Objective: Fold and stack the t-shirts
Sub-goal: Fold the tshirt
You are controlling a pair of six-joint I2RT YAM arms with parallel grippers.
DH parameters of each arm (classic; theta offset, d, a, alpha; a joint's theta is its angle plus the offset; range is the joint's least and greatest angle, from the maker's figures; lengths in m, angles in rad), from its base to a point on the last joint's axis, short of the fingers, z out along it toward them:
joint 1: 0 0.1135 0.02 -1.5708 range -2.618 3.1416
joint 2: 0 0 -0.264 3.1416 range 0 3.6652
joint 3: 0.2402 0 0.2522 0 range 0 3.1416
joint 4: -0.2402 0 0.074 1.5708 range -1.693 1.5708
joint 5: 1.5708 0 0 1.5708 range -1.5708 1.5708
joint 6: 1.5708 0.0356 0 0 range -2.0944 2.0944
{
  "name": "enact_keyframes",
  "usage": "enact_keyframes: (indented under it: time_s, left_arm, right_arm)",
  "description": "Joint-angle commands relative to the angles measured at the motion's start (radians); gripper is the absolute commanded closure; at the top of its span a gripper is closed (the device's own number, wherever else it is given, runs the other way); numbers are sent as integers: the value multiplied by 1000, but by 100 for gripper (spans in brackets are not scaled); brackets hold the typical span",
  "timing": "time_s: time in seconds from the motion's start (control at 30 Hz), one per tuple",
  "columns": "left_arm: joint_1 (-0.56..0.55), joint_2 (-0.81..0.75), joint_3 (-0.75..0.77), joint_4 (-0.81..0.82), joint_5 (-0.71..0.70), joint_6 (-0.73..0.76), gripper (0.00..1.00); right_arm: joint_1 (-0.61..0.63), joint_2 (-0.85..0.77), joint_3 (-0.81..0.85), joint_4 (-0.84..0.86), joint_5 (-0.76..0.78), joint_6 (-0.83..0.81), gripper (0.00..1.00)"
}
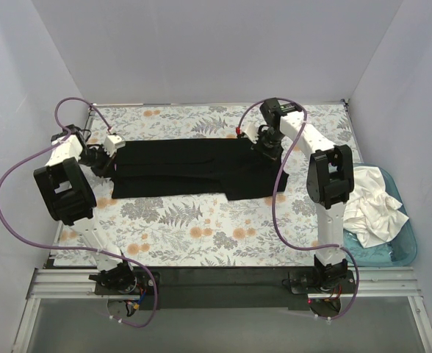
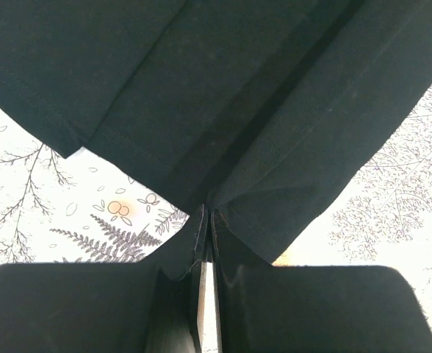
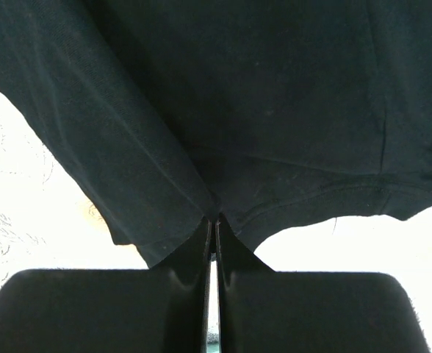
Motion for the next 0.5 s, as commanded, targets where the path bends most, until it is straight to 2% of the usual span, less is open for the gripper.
enact_keyframes:
  time_s: [0.0, 0.47]
  left_arm:
    - [-1, 1, 38, 20, -2, -6, 100]
    - [-1, 32, 50, 38, -6, -36, 100]
  right_arm:
    - [-4, 11, 42, -20, 4, -41, 99]
    - [-2, 59, 111, -22, 9, -32, 99]
